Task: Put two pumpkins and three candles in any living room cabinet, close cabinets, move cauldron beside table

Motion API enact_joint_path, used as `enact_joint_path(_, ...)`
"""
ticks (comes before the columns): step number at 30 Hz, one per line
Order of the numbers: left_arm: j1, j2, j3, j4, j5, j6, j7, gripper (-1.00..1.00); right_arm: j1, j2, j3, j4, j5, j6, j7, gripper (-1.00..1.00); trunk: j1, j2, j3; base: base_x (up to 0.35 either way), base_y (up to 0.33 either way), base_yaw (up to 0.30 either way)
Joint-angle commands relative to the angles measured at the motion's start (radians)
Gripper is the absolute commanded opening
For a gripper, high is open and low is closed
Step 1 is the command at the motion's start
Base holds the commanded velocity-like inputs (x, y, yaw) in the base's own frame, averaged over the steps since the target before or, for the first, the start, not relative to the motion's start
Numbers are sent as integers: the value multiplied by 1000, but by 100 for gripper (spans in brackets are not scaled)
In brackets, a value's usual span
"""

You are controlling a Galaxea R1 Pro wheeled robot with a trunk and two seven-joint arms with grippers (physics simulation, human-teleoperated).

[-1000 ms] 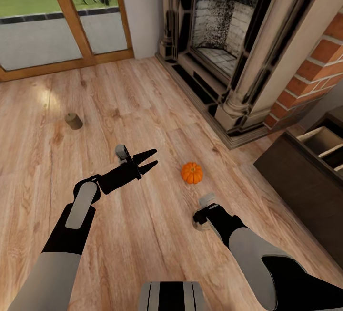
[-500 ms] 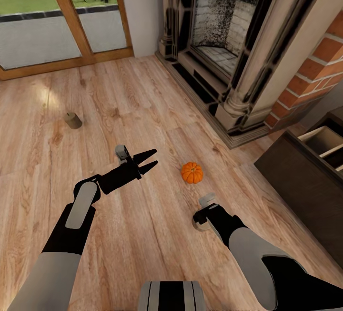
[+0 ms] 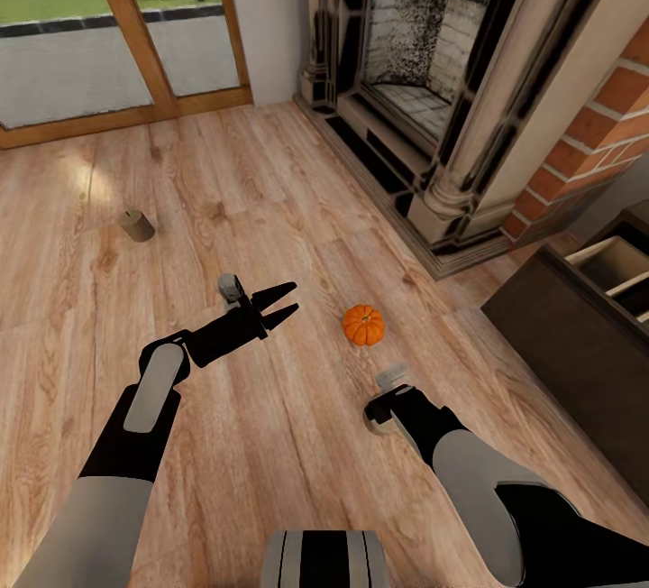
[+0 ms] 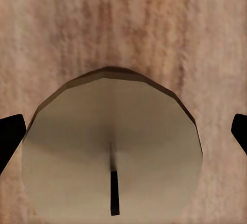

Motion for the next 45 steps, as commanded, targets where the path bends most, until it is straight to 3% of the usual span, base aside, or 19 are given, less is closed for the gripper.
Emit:
enact_joint_path(1,0,0,0,0,0,0,0,100,0,0,3,1,10,0,-2,100,0,0,0,0,0,0)
enact_joint_path(14,0,-1,0,0,0,0,1,100,0,0,3,1,10,0,0,100,3,-2,-27,0,0,0)
enact_joint_path(27,0,-1,0,0,0,0,0,100,0,0,3,1,10,0,0,100,4,-2,-31,0,0,0)
enact_joint_path(28,0,-1,0,0,0,0,0,100,0,0,3,1,10,0,0,-100,4,-2,-31,0,0,0)
enact_joint_path(45,1,-1,0,2,0,0,0,100,1,0,3,1,10,0,0,-100,4,-2,-31,0,0,0)
